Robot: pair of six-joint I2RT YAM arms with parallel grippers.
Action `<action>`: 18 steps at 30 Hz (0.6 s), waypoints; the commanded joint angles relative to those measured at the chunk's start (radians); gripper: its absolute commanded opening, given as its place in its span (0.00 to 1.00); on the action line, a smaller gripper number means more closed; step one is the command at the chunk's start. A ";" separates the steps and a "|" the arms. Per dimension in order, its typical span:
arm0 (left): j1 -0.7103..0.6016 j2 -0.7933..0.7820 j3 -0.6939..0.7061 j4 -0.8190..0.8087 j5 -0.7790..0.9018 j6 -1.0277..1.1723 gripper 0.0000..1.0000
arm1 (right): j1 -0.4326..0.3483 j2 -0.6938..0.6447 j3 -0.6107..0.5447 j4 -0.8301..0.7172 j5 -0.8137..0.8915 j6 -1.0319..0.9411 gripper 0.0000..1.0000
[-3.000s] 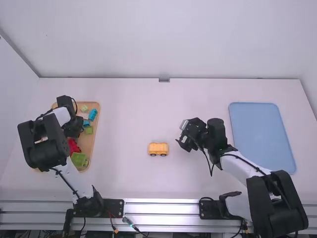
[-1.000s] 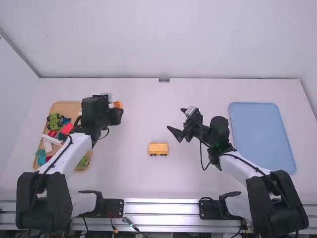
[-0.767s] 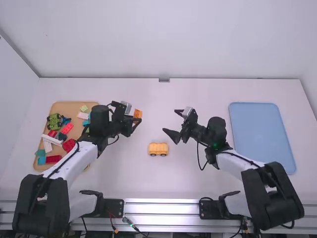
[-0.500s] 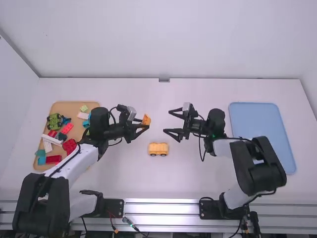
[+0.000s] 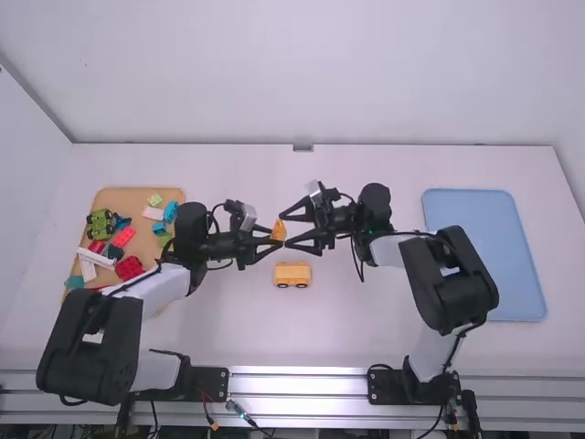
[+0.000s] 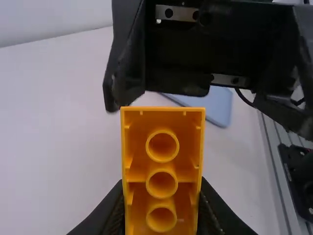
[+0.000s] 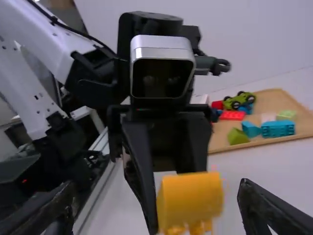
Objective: Assemble lego blocks to make yellow taxi
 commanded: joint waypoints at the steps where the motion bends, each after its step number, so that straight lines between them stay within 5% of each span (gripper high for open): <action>1: -0.007 0.018 -0.002 0.018 0.032 -0.002 0.05 | 0.017 0.009 0.032 -0.025 -0.025 0.002 0.82; 11: -0.010 0.022 -0.002 0.088 0.087 -0.019 0.07 | 0.019 0.009 0.051 -0.139 -0.023 -0.059 0.67; 18: -0.013 0.022 -0.002 0.084 0.084 -0.016 0.11 | 0.018 0.009 0.049 -0.133 -0.023 -0.059 0.48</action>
